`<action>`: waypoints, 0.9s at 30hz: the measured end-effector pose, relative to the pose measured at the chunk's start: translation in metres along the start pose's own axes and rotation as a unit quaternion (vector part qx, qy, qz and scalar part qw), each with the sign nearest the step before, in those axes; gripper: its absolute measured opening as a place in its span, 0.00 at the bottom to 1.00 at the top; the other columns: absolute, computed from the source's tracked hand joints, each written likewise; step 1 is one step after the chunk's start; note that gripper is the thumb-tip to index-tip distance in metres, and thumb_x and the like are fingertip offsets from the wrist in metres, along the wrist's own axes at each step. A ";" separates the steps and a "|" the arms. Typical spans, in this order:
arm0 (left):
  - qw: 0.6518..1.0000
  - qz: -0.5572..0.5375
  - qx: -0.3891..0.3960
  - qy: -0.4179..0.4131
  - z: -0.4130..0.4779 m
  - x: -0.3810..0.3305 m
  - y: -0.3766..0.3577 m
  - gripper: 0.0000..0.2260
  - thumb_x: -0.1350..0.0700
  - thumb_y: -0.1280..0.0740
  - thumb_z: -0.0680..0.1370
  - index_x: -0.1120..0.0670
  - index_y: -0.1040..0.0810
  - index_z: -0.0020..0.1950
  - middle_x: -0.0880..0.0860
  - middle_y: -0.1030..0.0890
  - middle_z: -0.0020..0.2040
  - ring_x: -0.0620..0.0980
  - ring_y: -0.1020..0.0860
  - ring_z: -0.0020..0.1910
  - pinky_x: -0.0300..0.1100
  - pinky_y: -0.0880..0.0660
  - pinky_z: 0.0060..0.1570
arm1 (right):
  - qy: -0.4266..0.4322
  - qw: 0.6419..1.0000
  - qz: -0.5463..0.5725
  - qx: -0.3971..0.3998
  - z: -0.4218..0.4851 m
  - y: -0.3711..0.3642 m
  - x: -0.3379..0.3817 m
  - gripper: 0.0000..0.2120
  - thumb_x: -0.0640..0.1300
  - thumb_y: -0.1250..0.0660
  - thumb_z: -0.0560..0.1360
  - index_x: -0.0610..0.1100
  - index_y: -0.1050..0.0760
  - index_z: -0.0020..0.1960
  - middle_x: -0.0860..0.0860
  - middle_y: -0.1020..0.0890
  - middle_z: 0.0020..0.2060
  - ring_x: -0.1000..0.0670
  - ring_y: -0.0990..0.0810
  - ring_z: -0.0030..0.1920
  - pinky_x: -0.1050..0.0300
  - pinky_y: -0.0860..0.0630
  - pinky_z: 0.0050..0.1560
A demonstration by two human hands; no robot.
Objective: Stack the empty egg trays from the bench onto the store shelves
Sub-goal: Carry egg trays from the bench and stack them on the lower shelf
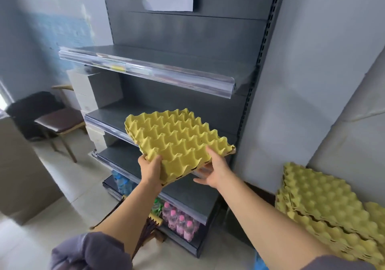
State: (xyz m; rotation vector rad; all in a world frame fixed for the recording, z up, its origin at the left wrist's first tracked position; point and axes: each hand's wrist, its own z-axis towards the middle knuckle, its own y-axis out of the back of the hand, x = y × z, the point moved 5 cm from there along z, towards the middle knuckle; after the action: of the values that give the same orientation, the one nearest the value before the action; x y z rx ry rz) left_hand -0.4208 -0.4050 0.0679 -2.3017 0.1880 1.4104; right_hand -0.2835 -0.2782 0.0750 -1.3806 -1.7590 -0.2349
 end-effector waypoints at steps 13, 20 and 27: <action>0.994 0.006 0.049 0.094 0.163 -0.037 -0.002 0.18 0.64 0.37 0.77 0.60 0.31 0.66 0.59 0.22 0.46 0.56 0.22 0.40 0.46 0.23 0.33 | 0.027 0.989 -0.148 -0.012 0.140 -0.136 0.027 0.31 0.31 0.35 0.72 0.50 0.42 0.68 0.41 0.28 0.63 0.38 0.24 0.58 0.36 0.22 0.51; 0.998 0.045 0.006 0.048 0.264 -0.074 0.037 0.24 0.66 0.34 0.73 0.56 0.37 0.68 0.59 0.27 0.53 0.56 0.27 0.47 0.45 0.26 0.37 | 0.022 0.988 -0.153 -0.024 0.204 -0.196 0.032 0.32 0.30 0.39 0.74 0.53 0.45 0.70 0.42 0.31 0.65 0.39 0.26 0.59 0.43 0.21 0.41; 0.987 0.144 0.057 0.049 0.363 -0.123 0.068 0.30 0.66 0.36 0.77 0.53 0.45 0.75 0.59 0.26 0.51 0.50 0.29 0.35 0.40 0.31 0.33 | 0.020 0.986 -0.149 -0.066 0.259 -0.273 0.025 0.39 0.30 0.38 0.75 0.56 0.52 0.75 0.42 0.33 0.68 0.39 0.27 0.62 0.42 0.20 0.45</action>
State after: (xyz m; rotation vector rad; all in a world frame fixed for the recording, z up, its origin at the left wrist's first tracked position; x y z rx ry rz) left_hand -0.7973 -0.3238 0.0148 -2.3179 0.6381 1.3792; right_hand -0.6504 -0.2032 0.0292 -1.1899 -1.9404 -0.5467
